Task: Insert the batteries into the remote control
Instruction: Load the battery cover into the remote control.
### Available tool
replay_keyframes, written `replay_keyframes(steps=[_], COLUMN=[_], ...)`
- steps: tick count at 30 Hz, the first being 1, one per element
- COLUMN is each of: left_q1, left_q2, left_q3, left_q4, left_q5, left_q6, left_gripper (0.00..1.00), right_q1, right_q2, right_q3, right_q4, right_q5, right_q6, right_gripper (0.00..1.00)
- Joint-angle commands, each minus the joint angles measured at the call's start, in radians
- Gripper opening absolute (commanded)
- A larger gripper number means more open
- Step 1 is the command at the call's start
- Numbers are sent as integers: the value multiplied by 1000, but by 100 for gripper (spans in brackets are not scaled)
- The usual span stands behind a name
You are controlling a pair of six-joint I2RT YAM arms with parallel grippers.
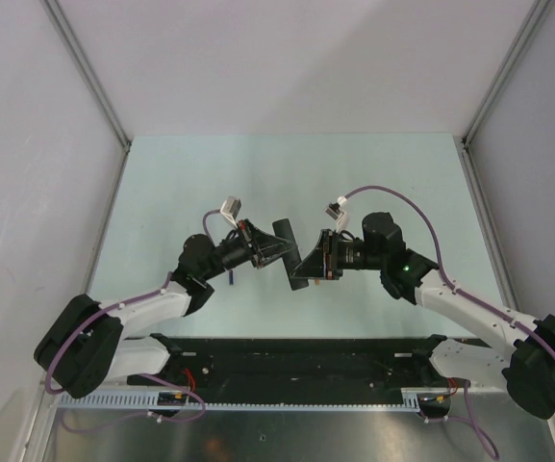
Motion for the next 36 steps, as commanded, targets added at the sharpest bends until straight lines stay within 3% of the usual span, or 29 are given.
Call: replay_keyframes(steps=[1,20,36], left_q1=[-16,-165,-226], left_q2=[-38,-98,-123], left_q3=[7,-42,-50], left_q4=[51,50,47], left_q5=[32,53,116], left_q6=[-14,27,52], left_gripper=[0,0,0], right_q1=[-10,-81,-125], right_q2=[3,34,47], right_q3=[-10,-5,39], right_q4=[23,123,99], right_q5=[13,19,0], right_q6=[-1,71,48], right_gripper=[0,0,0])
